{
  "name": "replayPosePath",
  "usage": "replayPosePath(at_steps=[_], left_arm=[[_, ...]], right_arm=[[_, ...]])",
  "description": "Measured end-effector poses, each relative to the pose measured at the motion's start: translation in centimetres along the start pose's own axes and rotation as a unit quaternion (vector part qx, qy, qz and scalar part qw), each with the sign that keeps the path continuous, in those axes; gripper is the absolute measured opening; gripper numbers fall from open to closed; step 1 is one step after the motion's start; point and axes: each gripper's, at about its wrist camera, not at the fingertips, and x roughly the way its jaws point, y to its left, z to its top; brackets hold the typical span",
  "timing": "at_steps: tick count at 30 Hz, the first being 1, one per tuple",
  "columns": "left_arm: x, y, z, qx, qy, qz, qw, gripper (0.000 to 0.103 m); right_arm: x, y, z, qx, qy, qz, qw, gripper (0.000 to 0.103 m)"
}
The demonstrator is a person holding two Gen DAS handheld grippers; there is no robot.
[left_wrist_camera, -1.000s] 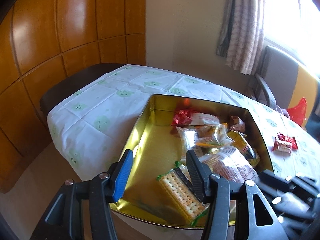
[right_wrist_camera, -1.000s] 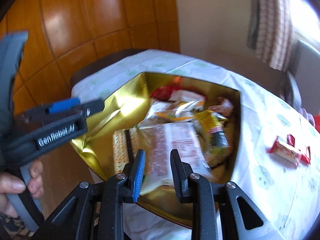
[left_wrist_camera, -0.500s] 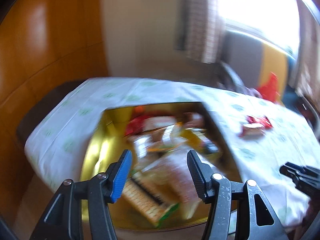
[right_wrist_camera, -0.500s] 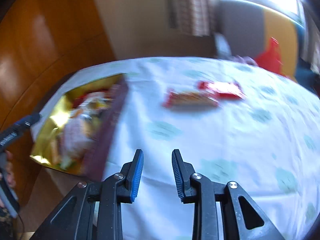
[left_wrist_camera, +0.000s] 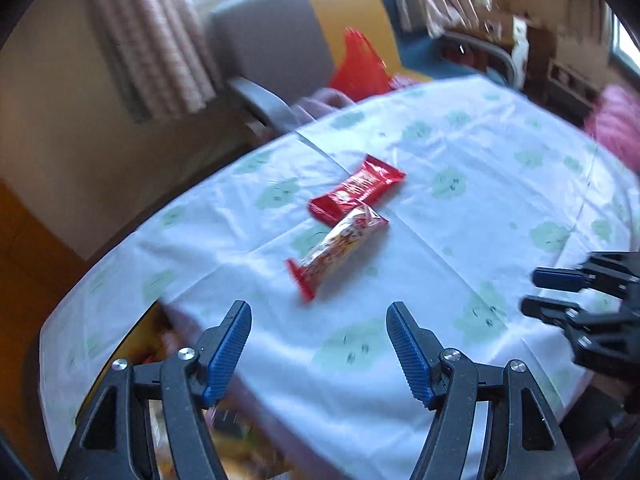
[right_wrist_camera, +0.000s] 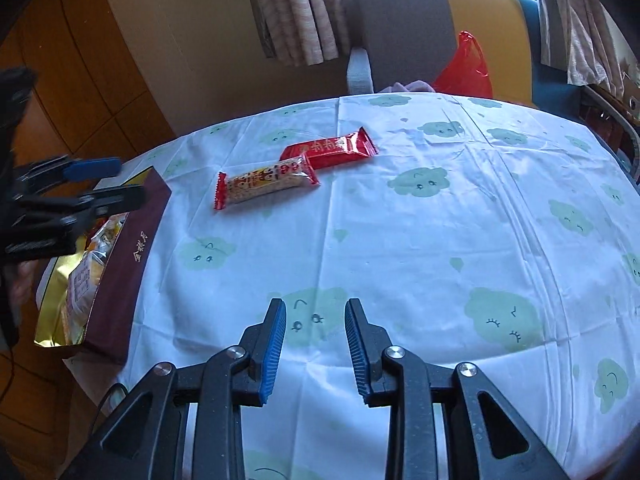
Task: Organize snacks
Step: 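Move the left gripper to the red-and-yellow rice bar and grasp it, then grasp the red gold-printed packet with the right gripper while the left gripper holds the rice bar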
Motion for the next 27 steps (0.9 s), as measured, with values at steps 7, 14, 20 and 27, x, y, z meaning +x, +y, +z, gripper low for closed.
replayPosePath(at_steps=[7,14,20,27], left_arm=[[7.2,-1.5,3.2,0.052,0.057,-0.006,0.9970,0.071],[11.4,-1.2,4.8,0.063,0.087,-0.023,0.9940,0.066],[12.5,-1.9,4.6,0.035,0.102,-0.031,0.9937,0.029],[8.1,-3.1,1.3,-0.071,0.078,-0.039,0.9936,0.029]], right_arm=[[0.5,-2.7,0.2,0.024,0.006,-0.007,1.000,0.032],[1.0,-5.0,0.8,0.050,0.008,-0.009,0.999,0.032],[1.3,-5.6,0.9,0.055,0.009,-0.011,0.998,0.032],[0.6,-6.1,1.0,0.062,-0.001,-0.008,0.998,0.032]])
